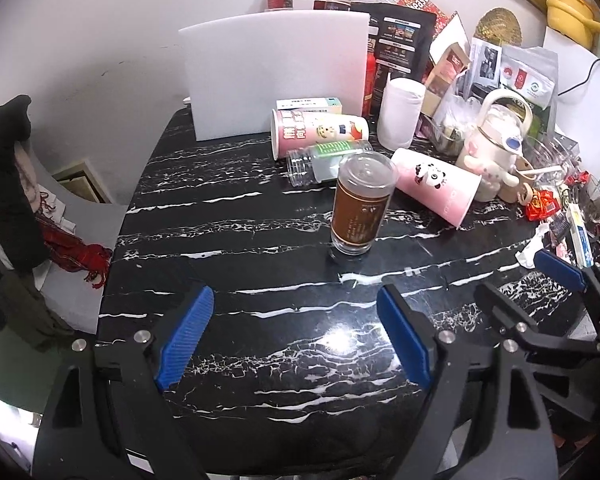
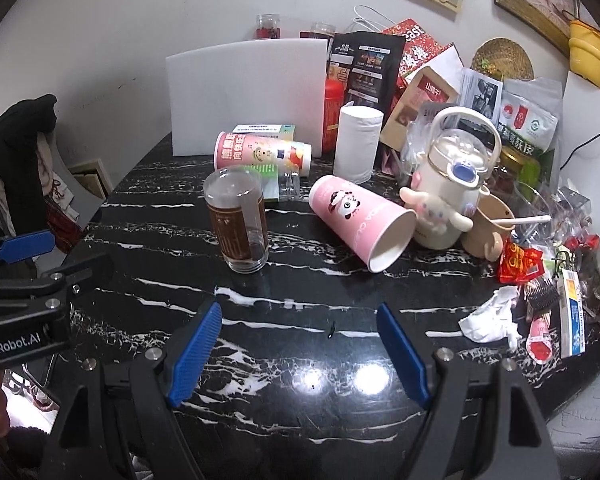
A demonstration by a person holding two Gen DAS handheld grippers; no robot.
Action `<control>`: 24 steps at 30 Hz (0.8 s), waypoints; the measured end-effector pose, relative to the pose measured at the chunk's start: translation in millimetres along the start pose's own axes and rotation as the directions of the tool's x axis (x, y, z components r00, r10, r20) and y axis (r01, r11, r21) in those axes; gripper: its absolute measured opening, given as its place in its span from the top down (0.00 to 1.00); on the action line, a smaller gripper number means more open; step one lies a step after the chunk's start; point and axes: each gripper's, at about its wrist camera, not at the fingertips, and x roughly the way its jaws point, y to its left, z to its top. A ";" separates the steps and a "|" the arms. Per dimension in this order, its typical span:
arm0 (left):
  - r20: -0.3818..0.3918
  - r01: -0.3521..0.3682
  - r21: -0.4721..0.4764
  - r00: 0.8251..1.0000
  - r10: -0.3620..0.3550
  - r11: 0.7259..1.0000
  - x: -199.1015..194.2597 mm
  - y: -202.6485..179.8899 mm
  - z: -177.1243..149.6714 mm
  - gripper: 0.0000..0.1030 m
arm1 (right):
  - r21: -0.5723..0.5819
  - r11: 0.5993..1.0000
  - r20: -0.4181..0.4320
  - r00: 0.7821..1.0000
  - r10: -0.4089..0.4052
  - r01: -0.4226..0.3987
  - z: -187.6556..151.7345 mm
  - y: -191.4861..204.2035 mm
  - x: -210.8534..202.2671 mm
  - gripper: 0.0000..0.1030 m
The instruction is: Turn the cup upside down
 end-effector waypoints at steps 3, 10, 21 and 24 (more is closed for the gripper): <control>-0.002 0.001 -0.001 1.000 -0.001 1.000 -0.3 0.0 -0.2 0.19 | -0.005 1.000 0.005 1.000 0.004 -0.004 -0.2 1.1 -2.3 0.22; -0.002 -0.003 -0.006 1.000 0.003 1.000 0.1 1.0 -0.1 0.19 | -0.021 1.000 0.016 1.000 0.009 -0.008 1.4 5.0 -8.2 0.22; -0.015 0.000 -0.004 1.000 0.000 1.000 2.8 1.4 -0.9 0.19 | -0.038 0.999 0.005 1.000 0.015 -0.015 1.1 9.1 -7.6 0.22; -0.015 -0.002 -0.004 1.000 0.002 1.000 3.4 1.4 -0.8 0.19 | -0.037 0.999 0.001 1.000 0.013 -0.013 1.1 8.5 -6.5 0.22</control>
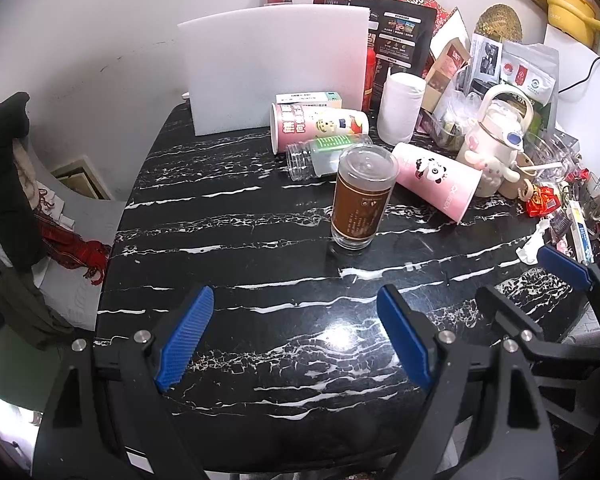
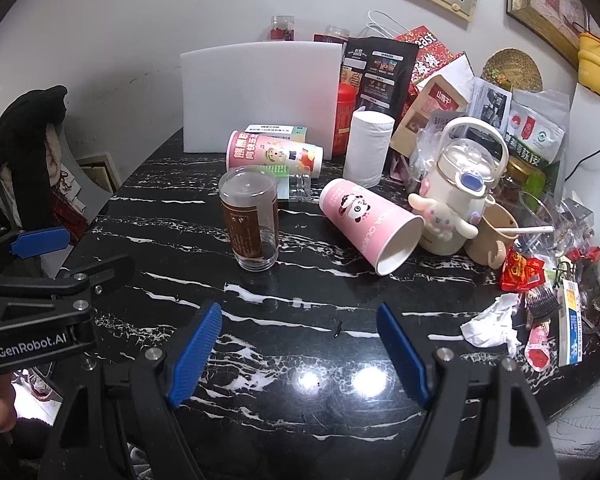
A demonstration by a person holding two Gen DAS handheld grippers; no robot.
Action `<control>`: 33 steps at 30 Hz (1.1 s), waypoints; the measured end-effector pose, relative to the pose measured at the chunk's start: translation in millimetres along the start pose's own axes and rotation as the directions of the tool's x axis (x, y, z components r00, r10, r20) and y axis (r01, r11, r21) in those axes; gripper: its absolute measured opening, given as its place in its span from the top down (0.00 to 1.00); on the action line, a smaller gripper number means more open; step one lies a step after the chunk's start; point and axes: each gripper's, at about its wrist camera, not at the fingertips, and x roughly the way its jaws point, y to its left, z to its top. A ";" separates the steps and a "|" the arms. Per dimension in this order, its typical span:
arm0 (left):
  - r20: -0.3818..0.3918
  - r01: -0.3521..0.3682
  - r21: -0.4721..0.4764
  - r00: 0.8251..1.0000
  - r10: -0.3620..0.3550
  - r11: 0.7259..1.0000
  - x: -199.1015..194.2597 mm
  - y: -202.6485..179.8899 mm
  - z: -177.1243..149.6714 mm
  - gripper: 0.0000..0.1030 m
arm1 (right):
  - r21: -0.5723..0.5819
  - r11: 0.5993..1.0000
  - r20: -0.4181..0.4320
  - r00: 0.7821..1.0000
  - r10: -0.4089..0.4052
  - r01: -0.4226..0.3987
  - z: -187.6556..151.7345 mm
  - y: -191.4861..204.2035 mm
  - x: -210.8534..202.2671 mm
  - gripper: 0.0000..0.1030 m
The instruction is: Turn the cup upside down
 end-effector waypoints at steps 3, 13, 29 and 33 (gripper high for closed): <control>-0.001 0.002 -0.001 1.000 -0.002 1.000 -0.1 0.1 0.1 0.19 | 0.002 1.000 -0.003 1.000 0.001 -0.001 0.2 -0.4 0.6 0.22; -0.002 0.013 0.004 1.000 -0.013 1.000 2.5 -1.1 4.3 0.19 | 0.000 1.000 -0.010 1.000 0.000 0.000 1.5 -2.2 2.1 0.22; -0.009 0.015 0.009 1.000 -0.015 1.000 7.6 -4.0 5.9 0.19 | -0.005 1.000 -0.022 1.000 -0.002 0.002 2.0 -3.8 5.7 0.22; -0.009 0.016 0.011 1.000 -0.016 1.000 7.7 -5.5 5.4 0.19 | -0.009 1.000 -0.028 1.000 -0.003 0.003 1.2 -3.9 8.2 0.22</control>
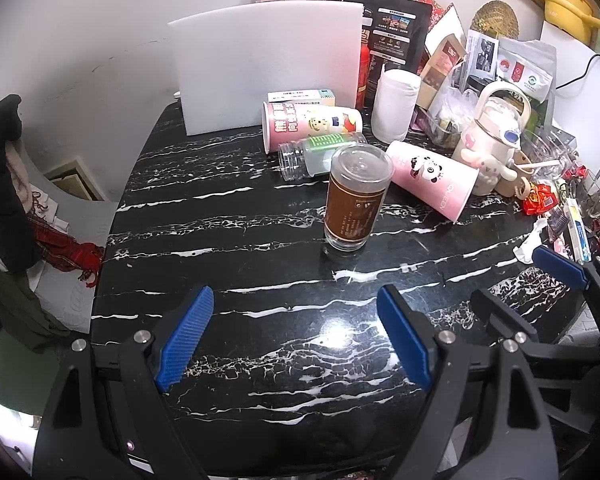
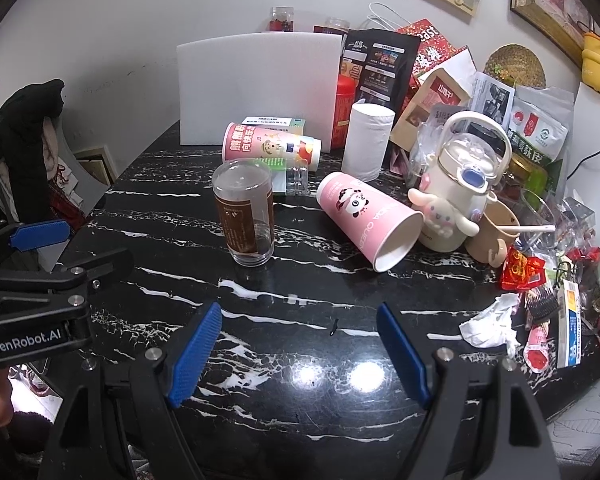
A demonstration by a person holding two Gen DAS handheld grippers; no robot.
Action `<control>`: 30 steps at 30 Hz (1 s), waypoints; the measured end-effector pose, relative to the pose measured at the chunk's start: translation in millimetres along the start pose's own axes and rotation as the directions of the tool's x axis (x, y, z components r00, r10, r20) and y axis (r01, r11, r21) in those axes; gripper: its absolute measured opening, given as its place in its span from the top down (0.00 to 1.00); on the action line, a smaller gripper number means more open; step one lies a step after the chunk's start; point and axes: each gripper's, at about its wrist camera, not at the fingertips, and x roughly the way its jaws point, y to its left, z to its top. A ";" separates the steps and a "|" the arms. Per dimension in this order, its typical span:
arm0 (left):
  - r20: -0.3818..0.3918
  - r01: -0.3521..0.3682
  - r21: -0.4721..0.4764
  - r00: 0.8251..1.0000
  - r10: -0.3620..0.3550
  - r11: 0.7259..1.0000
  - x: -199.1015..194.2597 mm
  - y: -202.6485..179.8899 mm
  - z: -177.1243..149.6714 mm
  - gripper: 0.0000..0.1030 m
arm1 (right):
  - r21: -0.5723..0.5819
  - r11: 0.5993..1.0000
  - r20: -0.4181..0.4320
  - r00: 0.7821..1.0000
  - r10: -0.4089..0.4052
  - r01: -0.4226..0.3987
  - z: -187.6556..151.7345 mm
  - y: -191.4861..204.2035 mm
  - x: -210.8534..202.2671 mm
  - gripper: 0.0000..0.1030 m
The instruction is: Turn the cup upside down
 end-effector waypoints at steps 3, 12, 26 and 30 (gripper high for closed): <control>0.002 -0.006 0.007 1.000 0.006 1.000 -0.3 -0.8 -0.3 0.19 | 0.000 1.000 -0.002 1.000 -0.002 0.002 0.2 0.1 0.8 0.22; -0.001 0.001 0.008 1.000 -0.001 1.000 -0.8 -0.4 -1.1 0.19 | -0.005 1.000 -0.015 1.000 -0.004 0.004 -1.5 0.6 4.2 0.22; -0.006 0.013 0.003 1.000 -0.013 1.000 -1.3 0.0 -2.0 0.19 | -0.013 1.000 -0.026 1.000 -0.003 0.003 -2.4 2.6 6.1 0.22; -0.004 0.012 0.002 1.000 -0.012 1.000 -3.8 0.0 -1.4 0.19 | -0.012 1.000 -0.024 1.000 -0.005 0.005 -2.8 2.5 5.4 0.22</control>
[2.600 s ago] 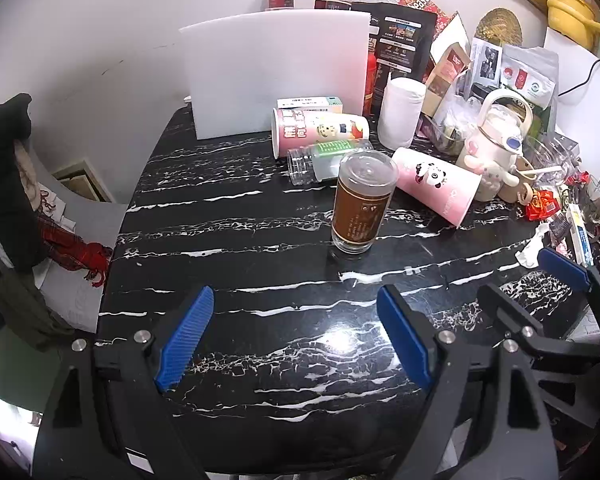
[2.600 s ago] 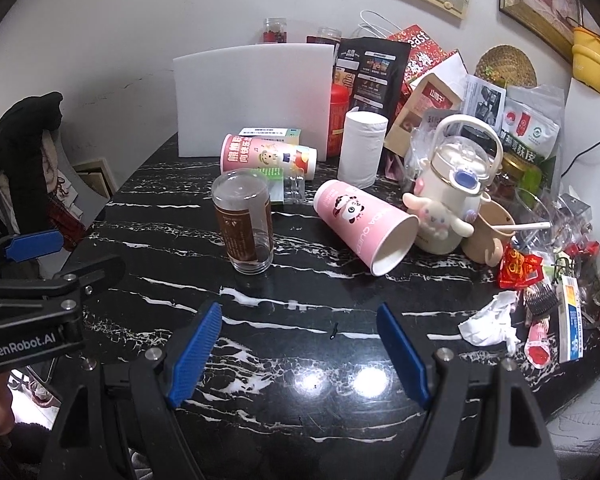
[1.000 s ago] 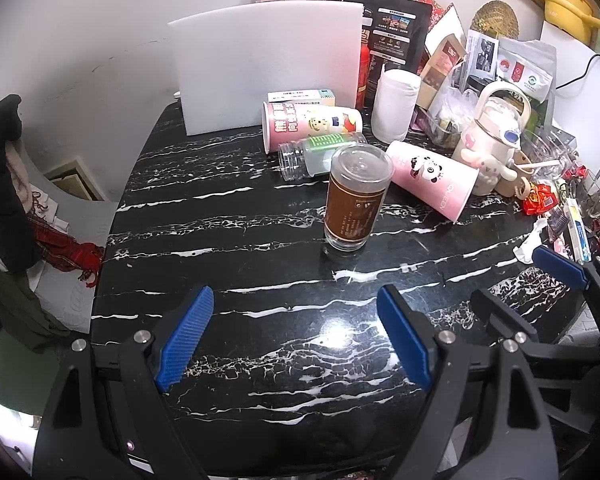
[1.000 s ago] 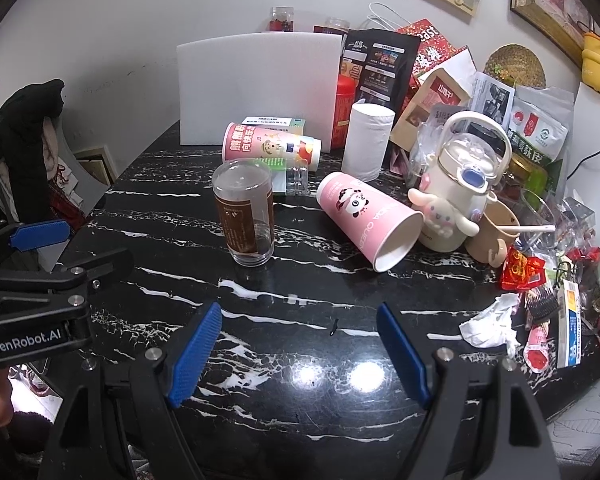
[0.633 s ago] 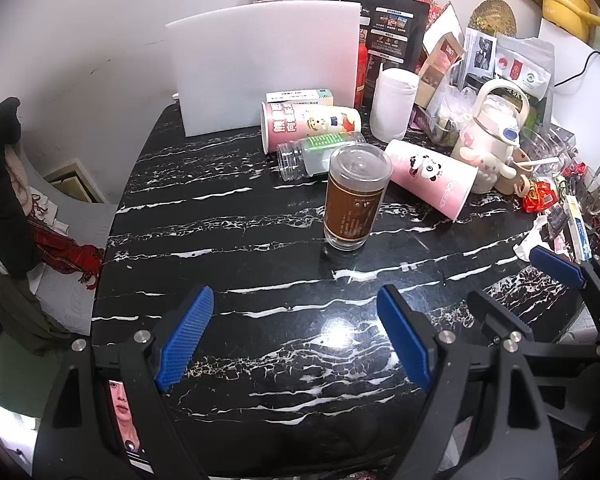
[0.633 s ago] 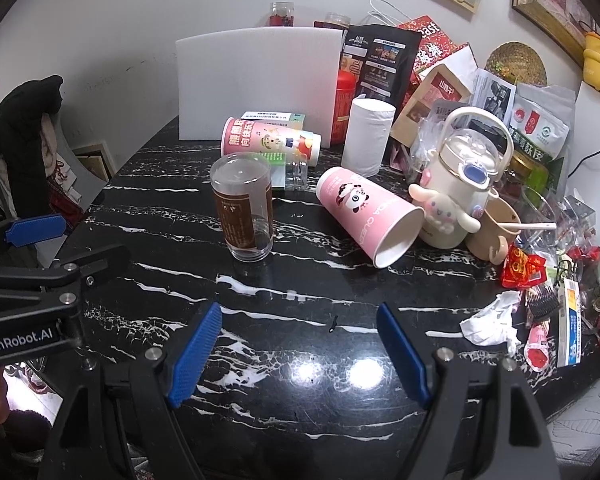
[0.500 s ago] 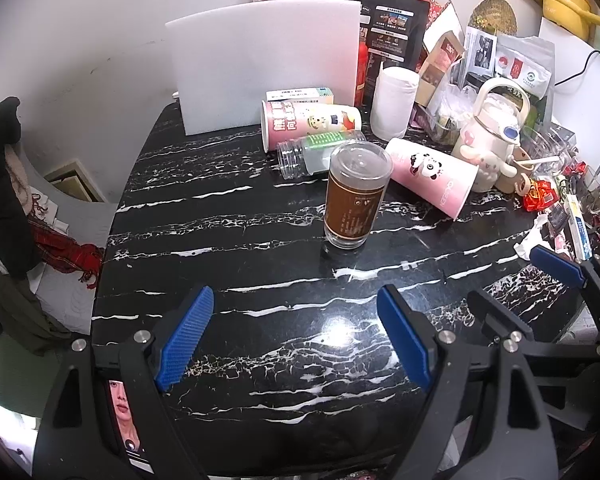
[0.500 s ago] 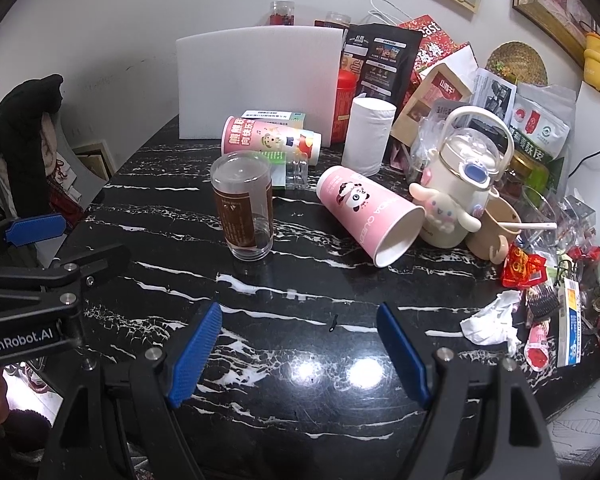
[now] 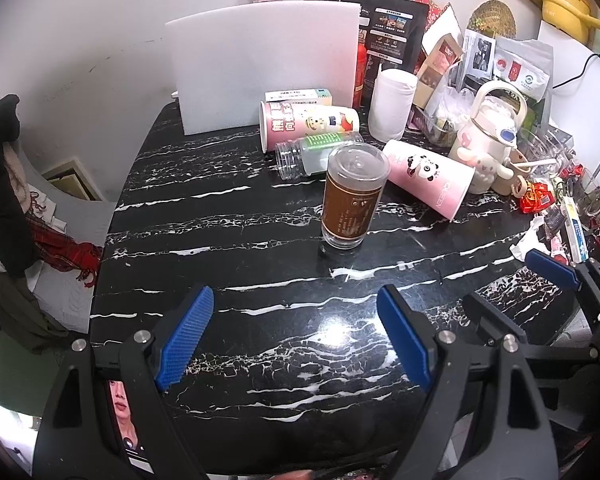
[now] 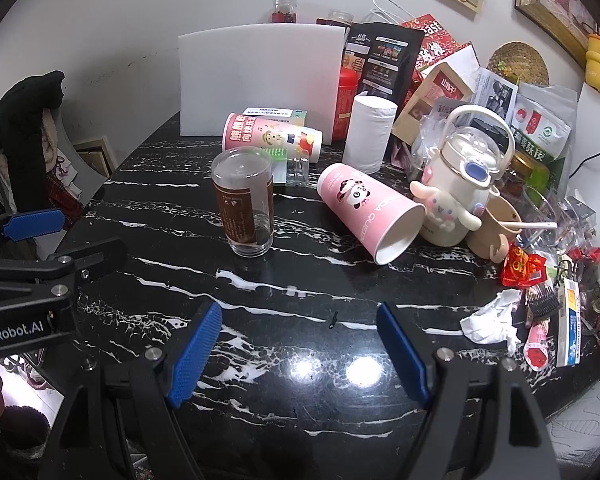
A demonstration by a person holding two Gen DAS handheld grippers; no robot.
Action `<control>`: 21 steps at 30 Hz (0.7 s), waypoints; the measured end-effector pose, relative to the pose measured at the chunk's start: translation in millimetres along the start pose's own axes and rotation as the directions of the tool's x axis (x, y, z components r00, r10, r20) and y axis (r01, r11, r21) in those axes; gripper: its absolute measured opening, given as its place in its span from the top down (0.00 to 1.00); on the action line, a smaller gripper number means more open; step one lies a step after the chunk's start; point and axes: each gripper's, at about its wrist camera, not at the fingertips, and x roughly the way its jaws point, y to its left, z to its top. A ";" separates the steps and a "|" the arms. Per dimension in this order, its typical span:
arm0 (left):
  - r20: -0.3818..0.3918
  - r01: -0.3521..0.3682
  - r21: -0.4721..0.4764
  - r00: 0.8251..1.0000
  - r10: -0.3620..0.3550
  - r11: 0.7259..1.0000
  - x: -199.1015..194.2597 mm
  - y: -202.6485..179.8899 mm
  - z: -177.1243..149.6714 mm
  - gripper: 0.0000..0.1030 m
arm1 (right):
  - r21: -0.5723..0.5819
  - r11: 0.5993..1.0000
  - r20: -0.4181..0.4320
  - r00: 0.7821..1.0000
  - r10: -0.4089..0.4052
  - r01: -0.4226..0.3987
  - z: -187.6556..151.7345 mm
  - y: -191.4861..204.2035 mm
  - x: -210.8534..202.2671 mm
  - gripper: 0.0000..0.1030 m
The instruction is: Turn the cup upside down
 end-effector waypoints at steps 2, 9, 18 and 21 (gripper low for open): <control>-0.001 0.001 0.000 1.000 -0.001 1.000 -0.2 0.1 -0.1 0.19 | 0.001 1.000 0.000 1.000 0.001 -0.001 -0.2 -0.3 0.2 0.22; -0.003 -0.008 0.005 1.000 0.008 1.000 -0.9 0.6 -0.2 0.19 | -0.003 1.000 -0.008 1.000 0.001 -0.001 -1.7 -0.7 0.5 0.22; -0.011 -0.004 0.008 1.000 0.004 1.000 1.1 1.6 -0.1 0.19 | -0.005 1.000 -0.020 1.000 0.005 -0.005 -1.8 -0.3 4.8 0.22; -0.012 -0.005 0.009 1.000 0.005 1.000 3.1 1.5 0.4 0.19 | -0.006 1.000 -0.024 1.000 0.007 -0.007 -1.8 0.1 6.3 0.22</control>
